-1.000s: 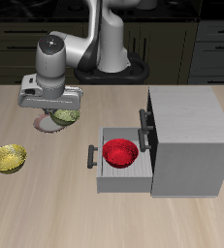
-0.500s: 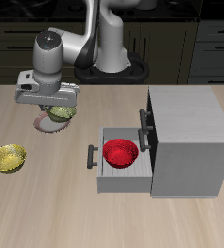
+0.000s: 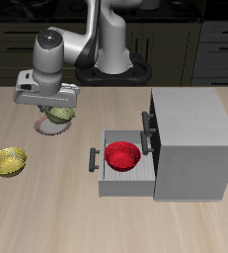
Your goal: Place the green bowl on the plate
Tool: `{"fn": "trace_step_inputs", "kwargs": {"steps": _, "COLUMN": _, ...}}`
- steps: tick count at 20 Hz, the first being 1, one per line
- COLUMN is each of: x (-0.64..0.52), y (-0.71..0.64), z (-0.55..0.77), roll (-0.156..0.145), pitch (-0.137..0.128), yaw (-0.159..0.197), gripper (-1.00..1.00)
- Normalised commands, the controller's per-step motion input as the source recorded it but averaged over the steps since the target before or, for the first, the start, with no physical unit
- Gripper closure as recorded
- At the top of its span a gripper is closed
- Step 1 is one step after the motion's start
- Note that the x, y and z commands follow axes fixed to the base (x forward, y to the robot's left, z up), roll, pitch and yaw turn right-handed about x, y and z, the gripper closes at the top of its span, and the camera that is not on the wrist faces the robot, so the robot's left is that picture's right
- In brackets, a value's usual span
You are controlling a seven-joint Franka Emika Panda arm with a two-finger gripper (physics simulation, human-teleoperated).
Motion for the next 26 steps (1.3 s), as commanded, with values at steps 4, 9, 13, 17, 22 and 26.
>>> {"fn": "trace_step_inputs", "kwargs": {"steps": 4, "x": 0.00, "y": 0.04, "z": -0.32, "roll": -0.001, "pitch": 0.066, "yaw": 0.006, "gripper": 1.00}}
{"fn": "trace_step_inputs", "kwargs": {"steps": 9, "x": 0.01, "y": -0.06, "z": -0.15, "roll": -0.019, "pitch": 0.052, "yaw": 0.012, "gripper": 1.00}}
{"fn": "trace_step_inputs", "kwargs": {"steps": 13, "x": -0.02, "y": -0.04, "z": -0.08, "roll": -0.030, "pitch": 0.043, "yaw": 0.020, "gripper": 1.00}}
{"fn": "trace_step_inputs", "kwargs": {"steps": 17, "x": -0.04, "y": -0.08, "z": -0.13, "roll": -0.041, "pitch": 0.097, "yaw": -0.007, "gripper": 1.00}}
{"fn": "trace_step_inputs", "kwargs": {"steps": 22, "x": -0.04, "y": 0.03, "z": -0.05, "roll": 0.011, "pitch": 0.089, "yaw": 0.006, "gripper": 1.00}}
{"fn": "trace_step_inputs", "kwargs": {"steps": 26, "x": -0.01, "y": -0.03, "z": 0.04, "roll": -0.003, "pitch": 0.028, "yaw": 0.021, "gripper": -1.00}}
